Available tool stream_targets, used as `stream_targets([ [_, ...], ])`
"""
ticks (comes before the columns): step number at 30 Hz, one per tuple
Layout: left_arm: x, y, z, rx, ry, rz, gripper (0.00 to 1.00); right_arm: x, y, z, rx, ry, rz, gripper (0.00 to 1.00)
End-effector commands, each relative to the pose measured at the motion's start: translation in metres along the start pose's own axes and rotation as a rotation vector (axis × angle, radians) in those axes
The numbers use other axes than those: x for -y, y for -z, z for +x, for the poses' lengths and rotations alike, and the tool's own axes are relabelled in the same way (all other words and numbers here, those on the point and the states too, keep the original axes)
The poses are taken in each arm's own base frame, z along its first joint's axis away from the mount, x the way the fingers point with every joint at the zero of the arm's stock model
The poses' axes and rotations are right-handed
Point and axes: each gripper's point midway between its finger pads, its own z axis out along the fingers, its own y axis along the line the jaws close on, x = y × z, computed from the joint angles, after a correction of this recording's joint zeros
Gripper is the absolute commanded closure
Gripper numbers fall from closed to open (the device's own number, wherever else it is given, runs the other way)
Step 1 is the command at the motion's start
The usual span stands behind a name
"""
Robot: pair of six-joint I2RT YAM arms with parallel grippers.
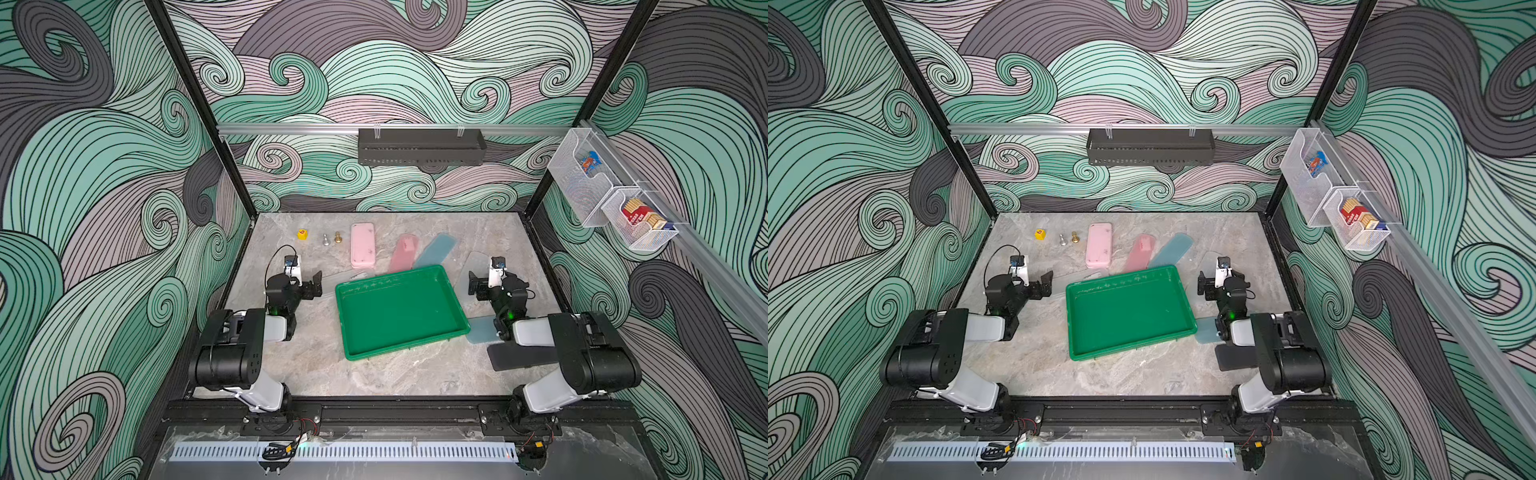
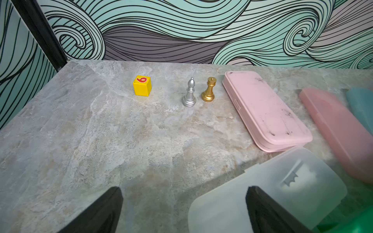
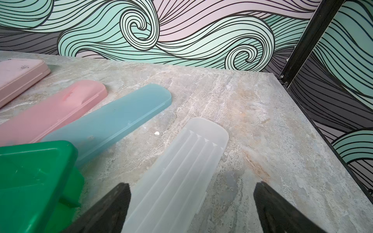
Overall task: Put the pencil case into the storage box
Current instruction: Pick up the pencil case from the center of the board.
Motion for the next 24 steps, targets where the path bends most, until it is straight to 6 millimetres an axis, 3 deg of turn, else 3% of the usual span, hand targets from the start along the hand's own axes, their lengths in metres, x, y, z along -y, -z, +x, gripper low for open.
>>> stream_targets([
  [1,0.017,0.005,-0.004,0.044,0.024,0.206,0.01,-0.005,-0.001,-0.007,0.026,0.008,-0.022,0.01],
  [16,0.017,0.004,-0.004,0.039,0.023,0.201,0.01,-0.005,-0.001,-0.007,0.025,0.007,-0.027,0.01],
  [24,-0.001,-0.004,-0.012,-0.057,0.037,0.023,0.01,-0.004,0.0,-0.01,0.026,0.012,-0.018,0.01],
])
